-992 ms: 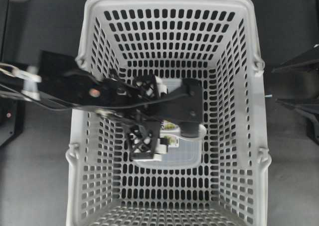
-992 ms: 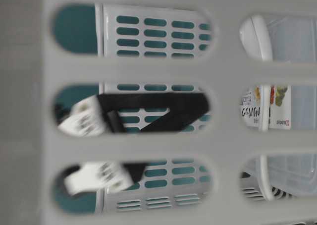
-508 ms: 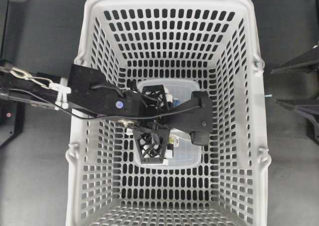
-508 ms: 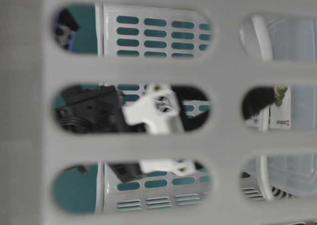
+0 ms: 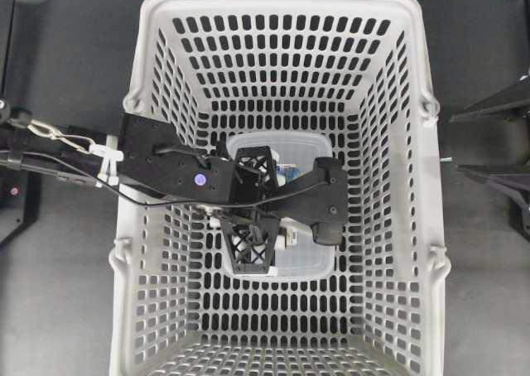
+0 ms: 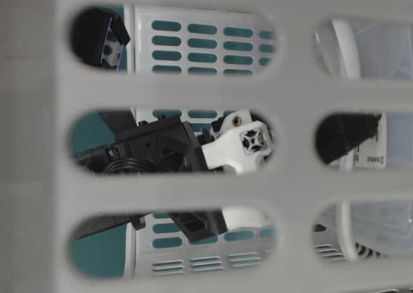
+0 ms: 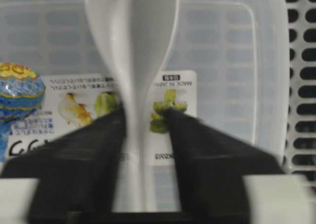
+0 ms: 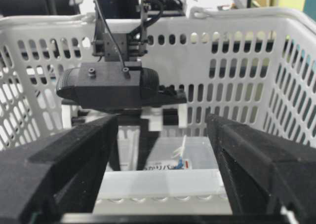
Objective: Pick up the chinese spoon from the shopping basket with the left arm.
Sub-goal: 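Close the left gripper around the spoon handle, then lift the held spoon upward out of the basket with the left gripper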
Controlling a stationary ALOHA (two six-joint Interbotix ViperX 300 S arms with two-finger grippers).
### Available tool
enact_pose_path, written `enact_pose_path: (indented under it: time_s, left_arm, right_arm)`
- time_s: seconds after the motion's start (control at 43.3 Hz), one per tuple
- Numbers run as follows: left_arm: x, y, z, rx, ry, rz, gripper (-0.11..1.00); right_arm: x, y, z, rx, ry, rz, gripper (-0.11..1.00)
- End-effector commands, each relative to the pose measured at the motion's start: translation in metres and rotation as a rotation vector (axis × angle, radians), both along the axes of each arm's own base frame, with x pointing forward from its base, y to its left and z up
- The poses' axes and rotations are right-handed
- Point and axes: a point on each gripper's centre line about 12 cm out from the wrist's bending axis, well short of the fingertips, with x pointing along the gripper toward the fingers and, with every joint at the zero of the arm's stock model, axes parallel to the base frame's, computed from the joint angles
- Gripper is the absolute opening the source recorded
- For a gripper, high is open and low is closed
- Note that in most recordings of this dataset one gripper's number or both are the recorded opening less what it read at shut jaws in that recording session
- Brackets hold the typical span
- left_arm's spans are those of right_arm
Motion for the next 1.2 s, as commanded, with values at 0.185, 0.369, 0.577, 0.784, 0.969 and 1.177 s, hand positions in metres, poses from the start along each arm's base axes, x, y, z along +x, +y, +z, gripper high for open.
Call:
enact_pose_path:
  time_s: [0.185, 0.369, 0.577, 0.784, 0.969, 1.177]
  left_arm:
    - [0.000, 0.000, 0.056, -0.009, -0.101, 0.002, 0.13]
    - [-0.005, -0.003, 0.125, -0.019, -0.174, 0.003, 0.13]
    - [-0.015, -0.006, 0.188, -0.026, -0.206, 0.002, 0.13]
    - [-0.016, -0.008, 0.223, -0.030, -0.207, 0.009, 0.13]
    - [-0.011, -0.008, 0.218, -0.025, -0.185, 0.007, 0.13]
    - [-0.011, -0.008, 0.216, -0.024, -0.179, 0.007, 0.13]
  right_arm:
    - [0.000, -0.001, 0.001, 0.002, -0.005, -0.003, 0.70]
    - [-0.001, -0.001, 0.003, 0.002, -0.017, -0.003, 0.70]
    - [-0.002, -0.001, 0.002, 0.002, -0.018, -0.003, 0.70]
    - [-0.002, -0.001, 0.003, 0.001, -0.020, -0.005, 0.70]
    - [-0.002, -0.001, 0.002, 0.002, -0.018, -0.003, 0.70]
    - [-0.002, -0.001, 0.002, 0.003, -0.018, -0.003, 0.69]
